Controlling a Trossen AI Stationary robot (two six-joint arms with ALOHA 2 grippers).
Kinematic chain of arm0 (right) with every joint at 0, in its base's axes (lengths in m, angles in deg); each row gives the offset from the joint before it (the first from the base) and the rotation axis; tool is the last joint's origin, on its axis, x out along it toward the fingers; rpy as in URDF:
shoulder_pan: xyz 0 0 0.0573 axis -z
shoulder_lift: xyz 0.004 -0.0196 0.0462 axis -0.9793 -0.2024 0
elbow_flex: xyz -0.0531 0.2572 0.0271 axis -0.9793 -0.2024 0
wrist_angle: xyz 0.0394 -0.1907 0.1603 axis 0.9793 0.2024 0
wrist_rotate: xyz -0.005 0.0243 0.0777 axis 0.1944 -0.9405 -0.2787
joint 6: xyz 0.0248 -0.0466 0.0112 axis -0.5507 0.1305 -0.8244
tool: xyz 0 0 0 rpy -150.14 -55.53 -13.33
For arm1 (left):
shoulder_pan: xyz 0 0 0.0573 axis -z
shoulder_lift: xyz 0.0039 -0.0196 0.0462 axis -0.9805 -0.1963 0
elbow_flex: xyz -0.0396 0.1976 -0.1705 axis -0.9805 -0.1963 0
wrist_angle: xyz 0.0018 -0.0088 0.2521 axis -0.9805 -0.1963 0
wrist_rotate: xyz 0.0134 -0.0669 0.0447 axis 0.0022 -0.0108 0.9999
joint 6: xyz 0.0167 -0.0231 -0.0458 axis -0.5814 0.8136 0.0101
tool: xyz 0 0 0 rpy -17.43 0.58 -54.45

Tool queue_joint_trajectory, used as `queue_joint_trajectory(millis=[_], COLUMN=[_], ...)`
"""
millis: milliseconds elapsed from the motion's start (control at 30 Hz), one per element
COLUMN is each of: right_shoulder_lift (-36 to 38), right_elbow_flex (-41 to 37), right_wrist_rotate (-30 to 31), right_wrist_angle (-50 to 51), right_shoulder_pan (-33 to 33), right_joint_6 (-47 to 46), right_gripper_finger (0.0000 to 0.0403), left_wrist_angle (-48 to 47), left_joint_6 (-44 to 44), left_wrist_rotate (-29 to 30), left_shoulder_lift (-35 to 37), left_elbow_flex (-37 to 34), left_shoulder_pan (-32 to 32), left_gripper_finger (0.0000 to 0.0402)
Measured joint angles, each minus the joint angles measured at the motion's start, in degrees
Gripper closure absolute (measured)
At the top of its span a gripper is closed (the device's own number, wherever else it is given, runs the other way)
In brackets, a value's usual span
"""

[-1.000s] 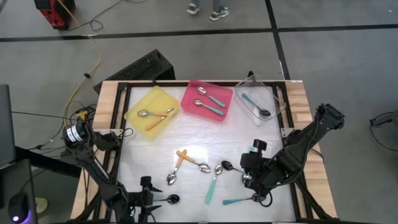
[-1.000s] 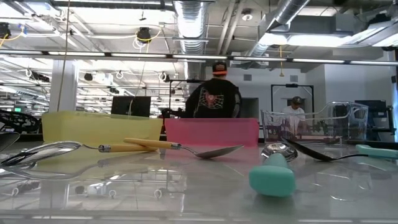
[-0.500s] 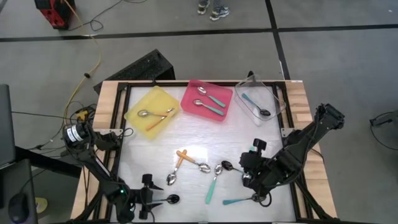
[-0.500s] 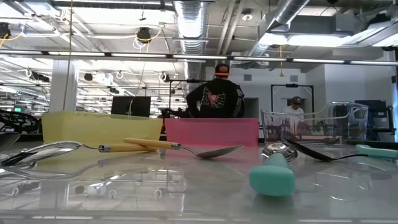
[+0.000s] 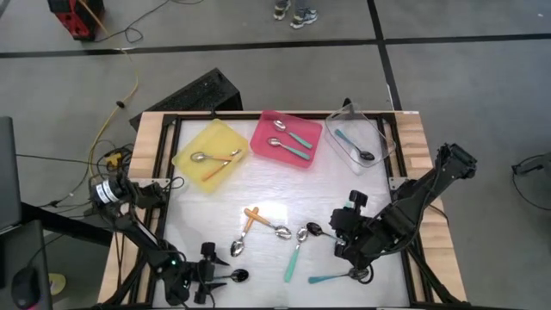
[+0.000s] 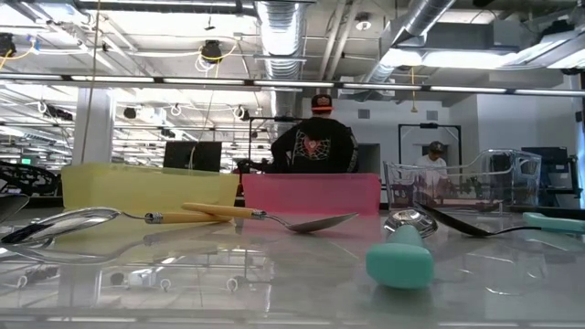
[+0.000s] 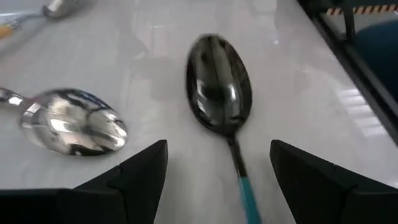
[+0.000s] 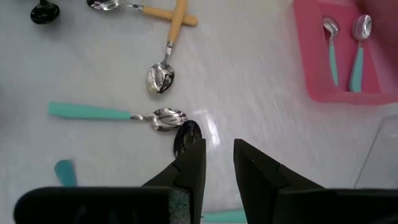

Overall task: Sort silverware by color (type)
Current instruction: Put the blue spoon into the transparent bin

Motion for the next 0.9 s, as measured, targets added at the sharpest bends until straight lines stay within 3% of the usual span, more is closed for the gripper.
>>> queue_joint_trajectory(millis=[200,400,633,900], right_shoulder_lift=[0.0,0.0,0.0,0.0], right_elbow_flex=[0.0,0.0,0.0,0.0], right_wrist_rotate=[0.0,0.0,0.0,0.1], right_wrist_angle=[-0.8,-0.9,-1.0,-1.0], right_shoulder_pan=[0.0,0.0,0.0,0.0], right_joint_6=[0.0,-0.1,-0.1,-0.1], right_gripper_finger=[0.0294,0.0294,0.0294,0.0294], left_wrist_angle=[0.4,-0.9,-4.4,-5.4], left_joint_6=[2.0,2.7,5.3,6.3], left_wrist_rotate=[2.3,-1.3,-4.1,-5.1], left_shoulder_lift=[-1.5,-1.5,-1.2,-1.2], left_elbow_flex=[1.2,1.2,1.4,1.3], left_shoulder_pan=[0.0,0.0,-0.4,-0.8], left_gripper_finger=[0.0136,0.0169,0.023,0.0329])
